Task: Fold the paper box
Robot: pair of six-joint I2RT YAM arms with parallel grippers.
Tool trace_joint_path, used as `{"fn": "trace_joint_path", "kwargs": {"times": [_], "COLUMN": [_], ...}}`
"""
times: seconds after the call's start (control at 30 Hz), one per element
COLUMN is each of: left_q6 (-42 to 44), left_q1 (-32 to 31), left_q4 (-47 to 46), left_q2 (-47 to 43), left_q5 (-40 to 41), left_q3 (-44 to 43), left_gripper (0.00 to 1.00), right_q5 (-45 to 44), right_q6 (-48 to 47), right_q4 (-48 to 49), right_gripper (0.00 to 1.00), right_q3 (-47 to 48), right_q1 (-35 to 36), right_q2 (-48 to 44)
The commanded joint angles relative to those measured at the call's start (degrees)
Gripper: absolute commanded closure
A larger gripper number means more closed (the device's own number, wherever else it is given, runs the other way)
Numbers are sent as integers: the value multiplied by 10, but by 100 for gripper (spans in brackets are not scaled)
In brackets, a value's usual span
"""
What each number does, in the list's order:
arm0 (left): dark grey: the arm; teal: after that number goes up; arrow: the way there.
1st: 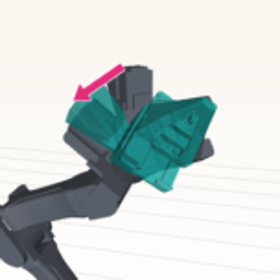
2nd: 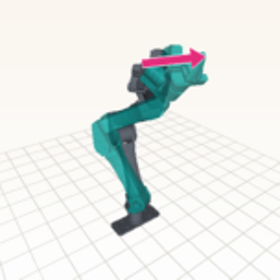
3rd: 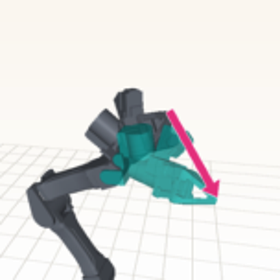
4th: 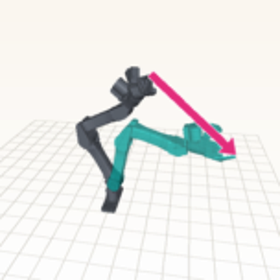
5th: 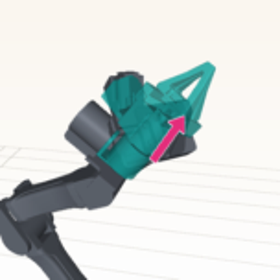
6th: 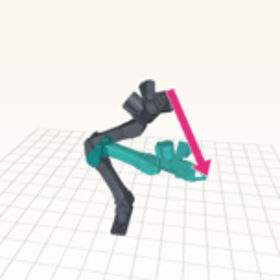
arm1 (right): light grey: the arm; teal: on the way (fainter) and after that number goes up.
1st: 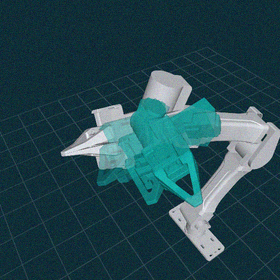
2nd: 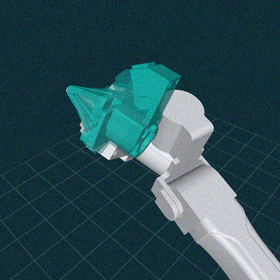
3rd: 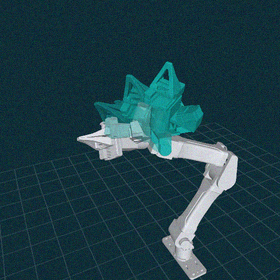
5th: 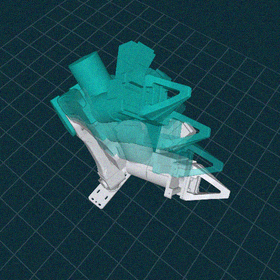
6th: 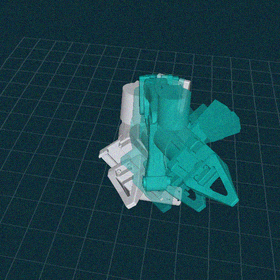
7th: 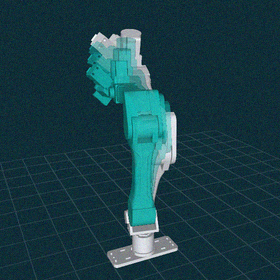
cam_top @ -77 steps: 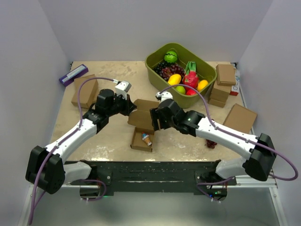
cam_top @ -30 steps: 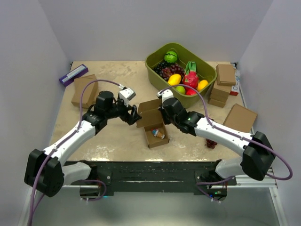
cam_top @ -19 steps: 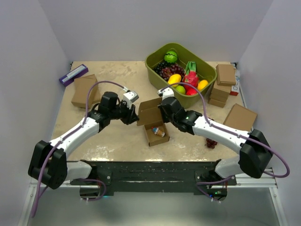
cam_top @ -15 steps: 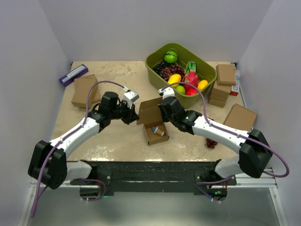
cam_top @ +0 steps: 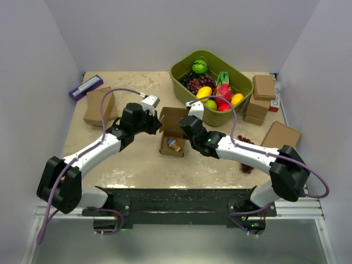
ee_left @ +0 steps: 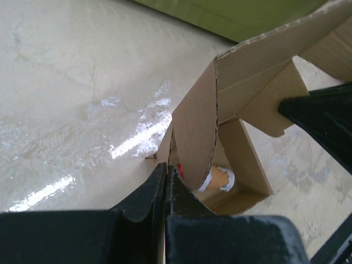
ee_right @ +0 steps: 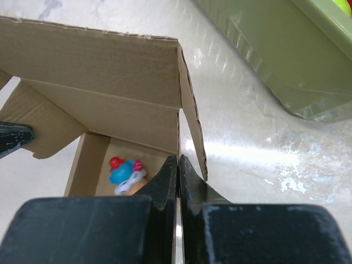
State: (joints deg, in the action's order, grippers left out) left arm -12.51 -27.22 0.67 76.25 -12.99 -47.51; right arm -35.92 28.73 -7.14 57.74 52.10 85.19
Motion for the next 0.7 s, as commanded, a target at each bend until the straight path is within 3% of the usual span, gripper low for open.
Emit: {"fn": "trace_joint_path", "kwargs": {"times": [0.0, 0.3, 0.67], "left_q6": [-30, -38, -73], "left_q1": [-18, -99, -136], "left_q4": [-90, -156, -193], "left_q2": [17, 27, 1], "left_q5": [79, 197, 243], "left_q3": [-26, 28, 118], "left_gripper": [100, 100, 100], "right_q5": [-70, -112, -129], "right_q6": [61, 122, 181], "right_q4": [49, 52, -2], "right_gripper": [100, 100, 93], "right_q3": [14, -1, 0], "right_q1": [10, 35, 63], "right_q2": [18, 37, 66]}}
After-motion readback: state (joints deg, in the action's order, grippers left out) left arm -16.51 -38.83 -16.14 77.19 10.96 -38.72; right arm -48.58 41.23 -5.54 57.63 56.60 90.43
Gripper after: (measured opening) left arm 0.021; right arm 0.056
